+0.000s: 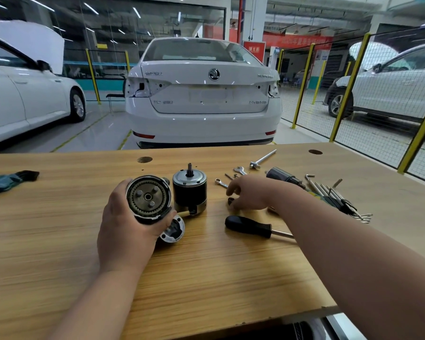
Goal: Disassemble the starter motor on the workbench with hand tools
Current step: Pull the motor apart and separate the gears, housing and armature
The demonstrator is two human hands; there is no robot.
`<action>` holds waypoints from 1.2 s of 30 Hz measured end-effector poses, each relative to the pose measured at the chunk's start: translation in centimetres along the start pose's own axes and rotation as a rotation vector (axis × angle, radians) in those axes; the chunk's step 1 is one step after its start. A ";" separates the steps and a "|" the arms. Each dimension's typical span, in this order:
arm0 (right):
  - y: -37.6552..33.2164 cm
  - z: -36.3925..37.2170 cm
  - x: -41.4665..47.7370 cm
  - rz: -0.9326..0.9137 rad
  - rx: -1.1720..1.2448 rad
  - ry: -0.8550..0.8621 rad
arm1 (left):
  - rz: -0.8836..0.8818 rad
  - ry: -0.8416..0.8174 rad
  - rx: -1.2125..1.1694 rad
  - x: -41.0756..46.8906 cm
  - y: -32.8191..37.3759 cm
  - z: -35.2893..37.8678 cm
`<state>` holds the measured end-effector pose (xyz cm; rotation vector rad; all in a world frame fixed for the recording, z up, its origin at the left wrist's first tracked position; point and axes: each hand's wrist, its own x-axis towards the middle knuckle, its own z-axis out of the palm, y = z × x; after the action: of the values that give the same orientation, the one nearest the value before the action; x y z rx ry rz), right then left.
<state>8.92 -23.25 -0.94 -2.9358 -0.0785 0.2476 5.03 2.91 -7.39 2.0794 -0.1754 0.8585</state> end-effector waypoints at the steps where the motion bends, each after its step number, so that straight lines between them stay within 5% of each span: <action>1: 0.3 -0.1 -0.3 0.011 0.051 0.040 | -0.001 -0.006 0.002 0.0 0.0 0.0; 5: 1.6 -0.4 -1.5 0.071 0.156 0.200 | 0.000 -0.006 0.002 0.0 0.1 -0.1; 18: -0.4 1.4 -0.2 0.013 -0.091 0.053 | -0.016 -0.016 -0.029 -0.2 0.3 -0.3; 24: -1.4 2.8 -1.5 0.067 -0.117 0.314 | -0.022 -0.022 -0.032 -0.2 0.6 -0.6; 29: -3.8 3.8 -6.5 -0.037 0.189 0.589 | -0.125 0.016 -0.191 -0.3 1.4 -1.6; 36: -7.8 6.0 -9.2 -0.075 0.880 0.345 | -0.634 0.007 -0.759 -0.7 2.2 -1.8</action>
<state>-1.42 -15.08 -3.71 -2.0529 -0.0186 -0.1984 2.65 2.74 -5.67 1.2879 0.1464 0.3229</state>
